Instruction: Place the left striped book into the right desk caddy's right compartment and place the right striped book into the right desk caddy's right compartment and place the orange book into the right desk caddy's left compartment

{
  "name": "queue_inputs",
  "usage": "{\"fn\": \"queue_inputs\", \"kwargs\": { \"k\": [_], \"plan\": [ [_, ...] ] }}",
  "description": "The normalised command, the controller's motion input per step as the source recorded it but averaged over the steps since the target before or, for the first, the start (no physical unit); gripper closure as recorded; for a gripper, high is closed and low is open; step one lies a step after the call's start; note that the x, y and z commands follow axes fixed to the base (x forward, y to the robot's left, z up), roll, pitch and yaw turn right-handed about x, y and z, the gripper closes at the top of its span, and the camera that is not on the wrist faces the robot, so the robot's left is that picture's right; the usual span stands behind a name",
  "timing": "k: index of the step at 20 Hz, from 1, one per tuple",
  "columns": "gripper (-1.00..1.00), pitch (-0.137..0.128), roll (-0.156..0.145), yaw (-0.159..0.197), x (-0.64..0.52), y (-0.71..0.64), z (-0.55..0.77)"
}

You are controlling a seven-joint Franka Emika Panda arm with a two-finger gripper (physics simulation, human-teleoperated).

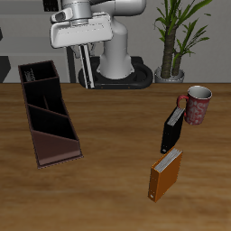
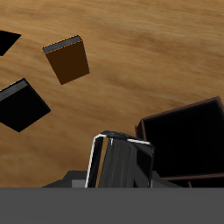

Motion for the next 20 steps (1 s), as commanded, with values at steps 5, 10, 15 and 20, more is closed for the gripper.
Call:
{"fn": "queue_inputs", "kwargs": {
  "k": [5,10,15,20],
  "plan": [
    [1.00,0.026,0.014,0.055,-0.33,-0.10,-0.12],
    [1.00,0.013,-0.021,0.085,-0.39,-0.22,-0.11],
    [1.00,0.012,-0.020,0.070,-0.37,-0.20,-0.06],
    [1.00,0.004,-0.043,0.086,-0.53,-0.24,-0.05]
  ]
}}
